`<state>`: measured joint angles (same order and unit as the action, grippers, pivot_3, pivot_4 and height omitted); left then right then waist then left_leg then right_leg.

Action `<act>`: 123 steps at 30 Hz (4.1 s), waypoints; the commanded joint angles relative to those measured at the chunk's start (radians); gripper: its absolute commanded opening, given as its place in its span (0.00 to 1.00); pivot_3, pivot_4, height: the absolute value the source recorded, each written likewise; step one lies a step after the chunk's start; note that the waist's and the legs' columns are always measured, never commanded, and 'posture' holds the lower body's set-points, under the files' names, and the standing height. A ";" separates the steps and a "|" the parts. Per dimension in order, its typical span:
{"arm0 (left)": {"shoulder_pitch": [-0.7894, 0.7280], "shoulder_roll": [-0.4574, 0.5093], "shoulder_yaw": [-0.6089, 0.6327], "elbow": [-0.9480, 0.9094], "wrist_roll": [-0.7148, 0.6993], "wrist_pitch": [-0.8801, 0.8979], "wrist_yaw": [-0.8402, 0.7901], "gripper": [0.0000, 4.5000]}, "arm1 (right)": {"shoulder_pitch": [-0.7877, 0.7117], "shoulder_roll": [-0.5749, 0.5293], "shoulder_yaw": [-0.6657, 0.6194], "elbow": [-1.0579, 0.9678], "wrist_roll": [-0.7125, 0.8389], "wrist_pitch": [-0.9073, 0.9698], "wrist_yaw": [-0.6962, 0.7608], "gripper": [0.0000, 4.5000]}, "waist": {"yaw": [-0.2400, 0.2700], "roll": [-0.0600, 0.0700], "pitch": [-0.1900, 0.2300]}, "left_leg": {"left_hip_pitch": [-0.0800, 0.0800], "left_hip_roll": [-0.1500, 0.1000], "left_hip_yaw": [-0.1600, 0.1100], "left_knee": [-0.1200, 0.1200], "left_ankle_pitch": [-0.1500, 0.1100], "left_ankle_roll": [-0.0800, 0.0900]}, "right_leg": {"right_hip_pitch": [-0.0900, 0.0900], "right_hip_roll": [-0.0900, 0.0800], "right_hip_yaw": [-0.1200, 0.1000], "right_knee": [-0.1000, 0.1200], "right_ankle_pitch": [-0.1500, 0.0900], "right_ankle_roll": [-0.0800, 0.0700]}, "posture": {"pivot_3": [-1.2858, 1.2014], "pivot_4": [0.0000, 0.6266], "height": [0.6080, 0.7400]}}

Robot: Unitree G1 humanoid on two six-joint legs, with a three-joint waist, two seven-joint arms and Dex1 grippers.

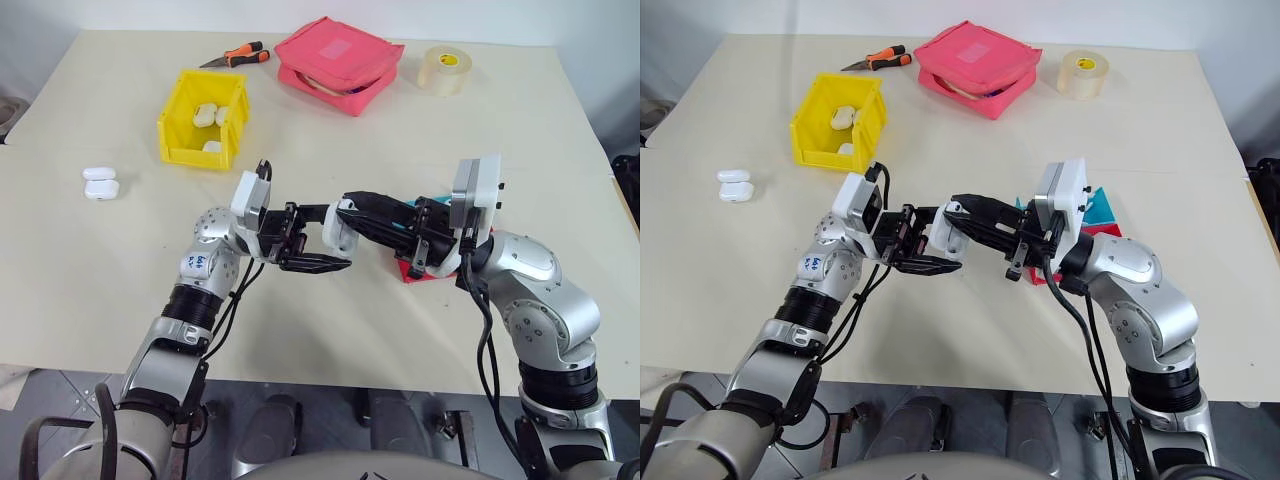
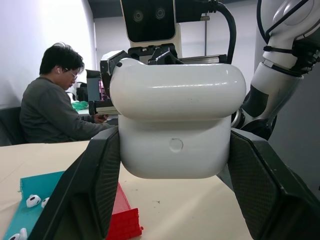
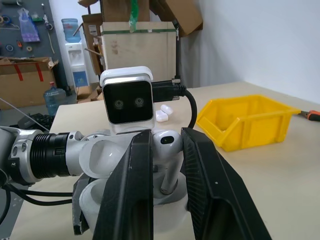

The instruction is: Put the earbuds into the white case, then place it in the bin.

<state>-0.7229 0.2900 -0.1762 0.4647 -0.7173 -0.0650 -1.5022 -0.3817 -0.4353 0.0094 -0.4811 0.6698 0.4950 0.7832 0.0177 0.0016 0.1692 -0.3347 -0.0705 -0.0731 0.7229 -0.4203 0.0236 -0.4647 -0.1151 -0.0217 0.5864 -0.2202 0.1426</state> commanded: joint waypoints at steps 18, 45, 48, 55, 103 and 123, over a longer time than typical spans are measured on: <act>-0.057 -0.061 0.056 -0.031 -0.049 -0.032 -0.112 0.62 | 0.128 -0.077 0.122 0.015 -0.183 -0.102 0.011 0.11 | 0.003 0.000 0.000 | 0.000 0.000 0.000 0.000 0.000 0.000 | 0.000 0.000 0.000 0.000 0.000 0.000 | 0.52 0.24 1.00; -0.072 -0.055 0.085 0.051 -0.029 -0.120 -0.112 0.62 | 0.027 -0.237 0.123 -0.047 -0.094 0.051 0.039 0.11 | 0.004 0.000 0.000 | 0.000 0.000 0.000 -0.001 0.000 0.000 | 0.000 0.000 0.000 -0.001 0.000 0.000 | 0.52 0.24 1.00; -0.066 -0.055 0.086 0.047 -0.026 -0.124 -0.112 0.62 | 0.009 -0.240 0.120 -0.051 -0.094 0.057 0.045 0.11 | 0.006 0.000 0.000 | 0.000 0.000 0.000 -0.001 0.000 0.000 | 0.000 0.000 0.000 -0.001 0.000 0.000 | 0.52 0.24 1.00; -0.050 -0.058 0.090 0.044 -0.011 -0.130 -0.112 0.62 | -0.021 -0.236 0.103 -0.068 -0.088 0.060 0.045 0.11 | 0.005 0.000 0.000 | 0.000 0.000 0.000 -0.001 0.000 0.000 | 0.000 0.000 0.000 -0.001 0.000 0.000 | 0.52 0.24 1.00; -0.045 -0.072 0.105 0.128 0.035 -0.149 -0.112 0.62 | -0.197 -0.238 -0.008 -0.110 -0.018 0.157 -0.020 0.37 | 0.004 0.000 0.000 | 0.000 0.000 0.000 -0.001 0.000 0.000 | 0.000 0.000 0.000 -0.001 0.000 0.000 | 0.52 0.24 1.00; -0.024 -0.071 0.097 0.087 0.017 -0.130 -0.112 0.62 | -0.185 -0.312 -0.012 -0.035 -0.085 0.101 0.051 0.37 | 0.005 0.000 0.000 | -0.001 0.000 0.000 -0.001 0.000 0.000 | 0.000 0.000 0.000 -0.001 0.000 0.000 | 0.52 0.24 1.00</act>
<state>-0.7560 0.2189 -0.0781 0.5958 -0.6786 -0.1968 -1.5028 -0.5425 -0.7436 0.0286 -0.5009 0.5803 0.6164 0.8266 0.0224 0.0016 0.1692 -0.3352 -0.0700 -0.0732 0.7221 -0.4203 0.0240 -0.4648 -0.1152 -0.0218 0.5850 -0.2202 0.1426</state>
